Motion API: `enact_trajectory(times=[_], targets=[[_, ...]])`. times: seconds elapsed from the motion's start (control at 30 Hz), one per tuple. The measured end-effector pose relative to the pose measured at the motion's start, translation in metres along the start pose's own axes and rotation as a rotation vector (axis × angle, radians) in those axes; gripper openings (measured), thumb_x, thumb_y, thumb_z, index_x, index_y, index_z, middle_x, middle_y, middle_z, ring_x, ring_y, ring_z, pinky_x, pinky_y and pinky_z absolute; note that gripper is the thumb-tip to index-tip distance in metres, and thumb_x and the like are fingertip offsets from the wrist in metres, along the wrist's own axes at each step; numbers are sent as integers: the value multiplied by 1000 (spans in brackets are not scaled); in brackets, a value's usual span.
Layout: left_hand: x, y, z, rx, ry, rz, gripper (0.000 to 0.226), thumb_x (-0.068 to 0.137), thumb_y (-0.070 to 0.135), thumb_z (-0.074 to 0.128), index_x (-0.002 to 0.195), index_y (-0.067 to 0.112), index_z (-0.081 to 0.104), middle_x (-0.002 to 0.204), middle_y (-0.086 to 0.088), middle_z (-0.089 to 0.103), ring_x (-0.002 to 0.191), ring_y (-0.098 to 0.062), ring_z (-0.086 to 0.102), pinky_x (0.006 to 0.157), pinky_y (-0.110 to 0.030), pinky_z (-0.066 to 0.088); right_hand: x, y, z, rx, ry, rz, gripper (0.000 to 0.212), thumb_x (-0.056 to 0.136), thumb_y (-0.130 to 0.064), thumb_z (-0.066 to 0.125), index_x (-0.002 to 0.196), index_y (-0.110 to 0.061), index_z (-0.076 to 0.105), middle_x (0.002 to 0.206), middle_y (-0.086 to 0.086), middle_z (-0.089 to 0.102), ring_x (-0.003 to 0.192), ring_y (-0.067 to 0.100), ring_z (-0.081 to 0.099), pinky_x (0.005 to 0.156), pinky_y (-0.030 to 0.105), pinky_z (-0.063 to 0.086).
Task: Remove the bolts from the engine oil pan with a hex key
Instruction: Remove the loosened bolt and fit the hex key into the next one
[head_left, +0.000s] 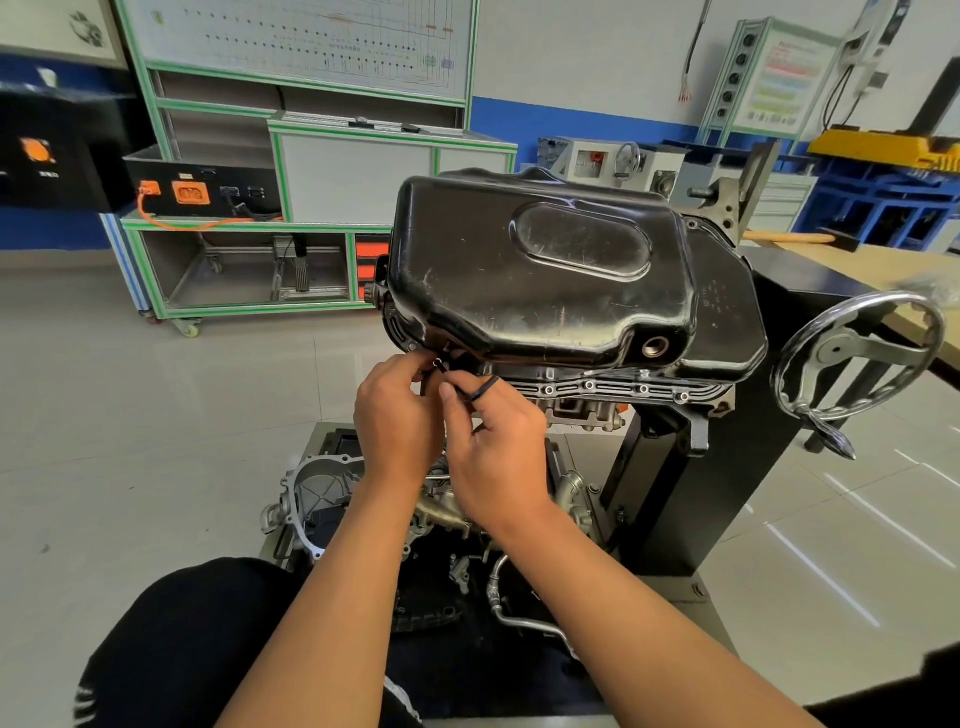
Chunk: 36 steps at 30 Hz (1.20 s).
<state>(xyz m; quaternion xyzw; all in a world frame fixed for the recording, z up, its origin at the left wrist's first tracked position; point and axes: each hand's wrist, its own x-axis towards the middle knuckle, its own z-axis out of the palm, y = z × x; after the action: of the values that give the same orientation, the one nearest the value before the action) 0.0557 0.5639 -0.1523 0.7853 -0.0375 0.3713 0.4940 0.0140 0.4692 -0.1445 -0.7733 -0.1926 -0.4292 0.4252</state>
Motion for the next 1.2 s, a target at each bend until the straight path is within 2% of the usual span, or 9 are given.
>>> enact_trajectory(times=[0.13,0.33,0.4,0.5,0.57,0.73,0.93,1.1,1.2], targets=[[0,2,-1,-8,4,16,23,85,17,58,99,14,75,89,-1,74,84,-24,64,70,-45,53,5,-8,3,-27,-7,31,16,95,-6,61,106,-5,72,93,6,72,85,17,67,77,26,54],[-3,1,-3,-33,36,123,16,85,5,60,91,9,73,86,-1,72,79,-18,64,64,-39,52,2,-16,9,-176,-186,47,24,99,-14,47,113,-6,65,101,7,68,88,24,65,73,39,52],[-4,-3,-4,-46,36,205,15,84,1,60,88,8,73,86,2,70,78,-16,63,62,-31,51,2,-16,10,-168,-198,58,23,100,-13,46,114,-7,64,103,7,67,89,24,64,74,39,52],[-7,-9,-5,-56,50,292,13,88,4,60,89,8,71,84,10,62,76,-3,56,65,-8,40,4,-16,11,-137,-195,68,25,100,-13,46,118,-9,63,104,6,67,93,22,63,77,38,52],[-9,-11,-4,-67,71,325,16,91,11,56,84,6,70,80,10,56,73,0,50,66,-3,36,4,-14,12,-94,-166,78,23,100,-12,50,116,-9,65,102,4,68,92,20,63,77,37,52],[-7,-14,-2,-86,111,306,23,92,18,53,84,5,70,82,7,62,73,-3,53,67,-5,37,1,-7,13,4,-78,83,19,95,-9,63,112,-8,72,102,4,72,93,16,66,83,31,53],[-2,-10,2,-118,145,316,15,92,12,56,87,6,68,85,8,60,77,2,51,70,-4,38,5,-2,15,7,-15,9,16,95,-10,66,108,-6,75,96,5,73,87,18,68,80,32,55],[-7,-17,2,-95,105,333,25,94,20,57,99,3,74,98,-5,73,91,-12,66,79,-16,50,1,3,19,-16,3,7,14,94,-7,67,104,-4,75,87,7,69,76,21,65,68,40,55],[-5,-17,1,-52,132,332,22,92,13,58,92,0,75,89,-10,74,83,-8,61,76,-8,44,0,3,19,-1,-12,14,16,94,-9,67,107,-4,75,91,7,71,80,22,67,71,41,56]])
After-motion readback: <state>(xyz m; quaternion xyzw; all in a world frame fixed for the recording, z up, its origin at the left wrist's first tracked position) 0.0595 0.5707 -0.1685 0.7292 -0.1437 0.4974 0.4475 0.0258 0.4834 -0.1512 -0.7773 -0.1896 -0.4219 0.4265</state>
